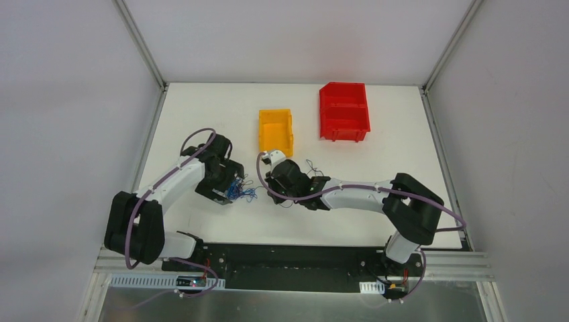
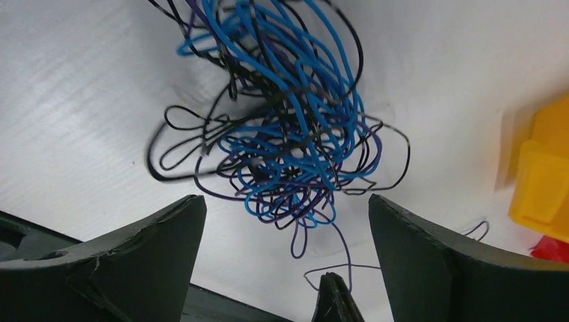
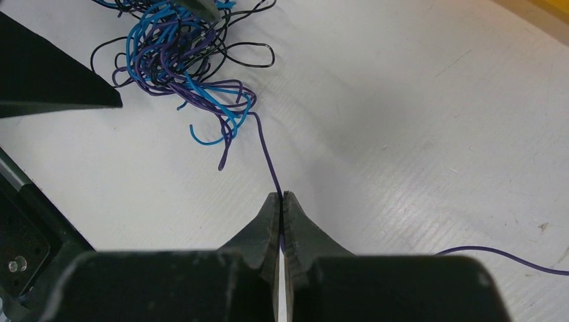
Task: Untangle the cables
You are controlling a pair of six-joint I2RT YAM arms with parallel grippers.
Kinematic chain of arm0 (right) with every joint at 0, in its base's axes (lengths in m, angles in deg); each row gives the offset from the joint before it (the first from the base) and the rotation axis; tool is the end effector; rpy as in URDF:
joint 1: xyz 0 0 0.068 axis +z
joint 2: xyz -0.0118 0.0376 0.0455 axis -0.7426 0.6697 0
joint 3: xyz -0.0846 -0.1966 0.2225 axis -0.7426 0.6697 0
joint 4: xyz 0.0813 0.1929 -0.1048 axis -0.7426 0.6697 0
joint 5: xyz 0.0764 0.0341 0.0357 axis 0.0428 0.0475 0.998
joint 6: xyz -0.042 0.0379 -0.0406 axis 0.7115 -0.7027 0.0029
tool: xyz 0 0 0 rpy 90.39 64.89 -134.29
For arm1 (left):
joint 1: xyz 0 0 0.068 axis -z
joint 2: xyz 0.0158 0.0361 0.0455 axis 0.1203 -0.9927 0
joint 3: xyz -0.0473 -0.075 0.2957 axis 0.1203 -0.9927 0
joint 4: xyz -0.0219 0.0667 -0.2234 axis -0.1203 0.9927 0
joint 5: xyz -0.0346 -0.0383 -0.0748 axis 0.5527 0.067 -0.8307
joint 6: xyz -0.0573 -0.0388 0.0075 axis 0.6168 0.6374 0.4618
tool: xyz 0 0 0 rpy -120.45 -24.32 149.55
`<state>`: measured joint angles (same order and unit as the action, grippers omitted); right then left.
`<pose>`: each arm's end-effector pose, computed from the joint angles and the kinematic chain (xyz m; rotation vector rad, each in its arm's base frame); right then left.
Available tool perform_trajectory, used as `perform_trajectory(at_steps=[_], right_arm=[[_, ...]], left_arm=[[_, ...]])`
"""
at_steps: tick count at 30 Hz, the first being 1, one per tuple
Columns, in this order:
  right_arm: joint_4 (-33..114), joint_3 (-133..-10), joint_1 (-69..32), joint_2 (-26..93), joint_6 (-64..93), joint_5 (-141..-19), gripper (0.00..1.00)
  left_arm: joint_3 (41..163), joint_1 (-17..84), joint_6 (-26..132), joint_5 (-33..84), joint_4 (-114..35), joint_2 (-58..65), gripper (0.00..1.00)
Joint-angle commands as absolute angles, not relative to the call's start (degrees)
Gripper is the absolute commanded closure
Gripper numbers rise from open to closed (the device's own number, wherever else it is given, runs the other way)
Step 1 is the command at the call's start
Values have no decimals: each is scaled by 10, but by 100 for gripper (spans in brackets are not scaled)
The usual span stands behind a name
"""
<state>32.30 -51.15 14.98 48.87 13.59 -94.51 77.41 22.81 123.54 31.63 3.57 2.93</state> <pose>0.1721 0.3213 0.2434 -0.9566 1.9936 0.5732 0.2041 -0.0604 0.2327 -1.5686 2.4431 -0.4359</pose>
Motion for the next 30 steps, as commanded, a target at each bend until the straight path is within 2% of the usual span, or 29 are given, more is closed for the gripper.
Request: perform_trajectory(at_steps=[1,7,13,17,22,26,28,30], right_arm=[[299,-505,154,455,146,-947,100],[298,-499,154,447,146,-948,100],[300,-482,154,421,146,-959,100],[330,-467,154,381,148,-982,100],[391,-424,151,299,136,-1055,100],[463,-394,131,225,110,-1111,100],[494,-380,116,183,94,-1129,100],[519,-371,101,145,85,-1129,100]], left_arm=[[803,294,1273,353,37,14,5],[807,303,1275,348,35,-42,6],[797,296,1277,413,35,-65,13],[797,267,1259,430,35,-76,37],[795,224,1233,449,35,-66,40],[797,198,1215,469,34,-53,51],[802,185,1200,477,34,-50,65],[804,178,1188,487,34,-47,86]])
